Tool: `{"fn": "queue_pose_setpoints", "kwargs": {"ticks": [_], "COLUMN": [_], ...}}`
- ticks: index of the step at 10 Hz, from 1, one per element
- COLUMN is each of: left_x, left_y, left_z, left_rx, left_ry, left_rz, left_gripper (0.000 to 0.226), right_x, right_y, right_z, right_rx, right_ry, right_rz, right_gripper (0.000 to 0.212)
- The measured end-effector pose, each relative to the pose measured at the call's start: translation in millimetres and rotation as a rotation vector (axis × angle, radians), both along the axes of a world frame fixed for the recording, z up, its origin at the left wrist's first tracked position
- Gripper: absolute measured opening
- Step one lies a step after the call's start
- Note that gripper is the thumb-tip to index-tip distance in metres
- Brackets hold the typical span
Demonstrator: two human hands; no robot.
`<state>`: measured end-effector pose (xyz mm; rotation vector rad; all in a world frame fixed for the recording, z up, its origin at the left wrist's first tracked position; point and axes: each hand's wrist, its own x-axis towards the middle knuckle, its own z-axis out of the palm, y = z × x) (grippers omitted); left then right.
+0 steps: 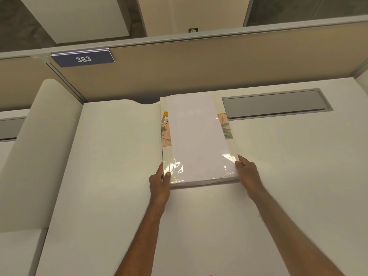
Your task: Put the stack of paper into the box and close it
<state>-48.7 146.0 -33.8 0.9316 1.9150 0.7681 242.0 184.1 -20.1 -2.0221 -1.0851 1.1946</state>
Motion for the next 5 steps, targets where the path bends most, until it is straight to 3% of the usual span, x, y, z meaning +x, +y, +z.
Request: {"fn": "queue_pose_setpoints", "kwargs": {"ticks": [1, 2, 5], "left_x": [0.7, 3.3, 8.2], "left_y": [-1.9, -3.6, 11.9], "left_z": [3.6, 13.3, 39.2], "left_rx": [-0.005, 0.036, 0.22], "left_ry": [0.077, 0.32, 0.733], "left_rz": [-0.025, -0.116, -0.406], "left_gripper": [0.059, 0.068, 0.071], "right_x": [-1.3, -6.9, -22.0], "right_y": [-1.3, -3.7, 0.3], "right_z": [-1.8, 2.1, 18.3], "right_rx": [0.015, 0.146, 0.307], "right_ry": [-0.112, -0.303, -0.624], "right_rz": [-0.006, 0.089, 0.378], "right_gripper": [0.042, 0.06, 0.068]}}
